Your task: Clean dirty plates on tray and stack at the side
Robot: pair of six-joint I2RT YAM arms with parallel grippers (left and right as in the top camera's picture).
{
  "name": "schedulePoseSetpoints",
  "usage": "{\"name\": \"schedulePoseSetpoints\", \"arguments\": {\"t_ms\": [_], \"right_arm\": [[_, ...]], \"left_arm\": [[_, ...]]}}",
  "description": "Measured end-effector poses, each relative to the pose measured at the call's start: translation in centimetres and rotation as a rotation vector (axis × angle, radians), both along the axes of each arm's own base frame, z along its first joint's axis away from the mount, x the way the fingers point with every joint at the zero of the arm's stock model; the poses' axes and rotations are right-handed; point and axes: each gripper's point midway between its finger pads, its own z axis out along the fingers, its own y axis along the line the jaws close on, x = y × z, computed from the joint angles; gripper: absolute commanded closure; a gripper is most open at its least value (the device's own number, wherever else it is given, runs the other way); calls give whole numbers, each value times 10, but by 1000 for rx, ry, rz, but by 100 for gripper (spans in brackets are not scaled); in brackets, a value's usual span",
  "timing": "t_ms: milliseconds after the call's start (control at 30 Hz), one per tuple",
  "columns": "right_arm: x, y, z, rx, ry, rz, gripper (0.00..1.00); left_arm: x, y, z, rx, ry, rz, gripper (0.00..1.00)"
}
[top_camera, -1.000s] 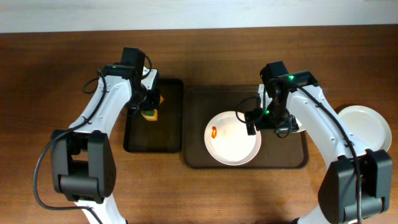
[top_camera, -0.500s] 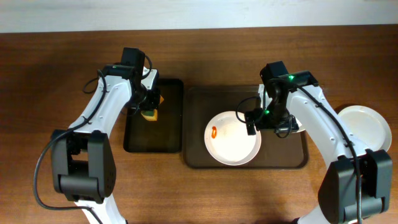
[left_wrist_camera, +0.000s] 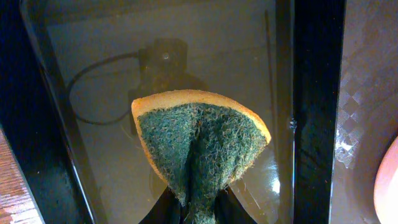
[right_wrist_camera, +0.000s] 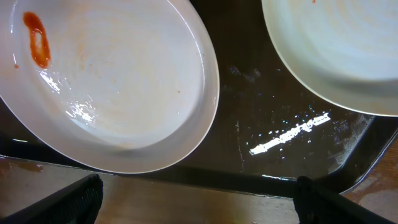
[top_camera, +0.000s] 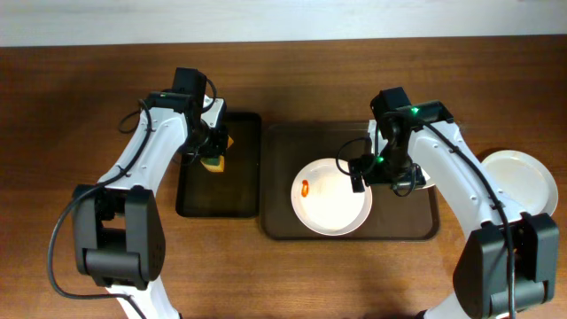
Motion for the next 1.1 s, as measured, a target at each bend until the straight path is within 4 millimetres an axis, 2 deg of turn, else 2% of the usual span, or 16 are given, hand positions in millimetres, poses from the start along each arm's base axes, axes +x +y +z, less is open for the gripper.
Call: {"name": "schedulePoseSetpoints", "arguments": {"t_ms": [333,500,633,733,800,833,933,1100], "right_arm": [[0,0,0,0,-1,0,2],[24,5,0,21,-98,0,2],[32,8,1,33,-130,0,2],[29,9,1,42,-119,0,2],[8,8,0,43,-32,0,2],[5,9,1,51,-18,-1,2],[1,12,1,68,1,-2,2],[6,15,2,82,-18,-2,2]], "left_arm": [[-2,0,0,1,7,0,91],[-2,0,0,1,6,0,91],[-2,0,0,1,6,0,91],[-2,0,0,1,6,0,90],[-2,0,0,1,7,0,90],[-2,0,0,1,7,0,91],[-2,0,0,1,7,0,90],[-5,1,-1,2,19,0,91]]}}
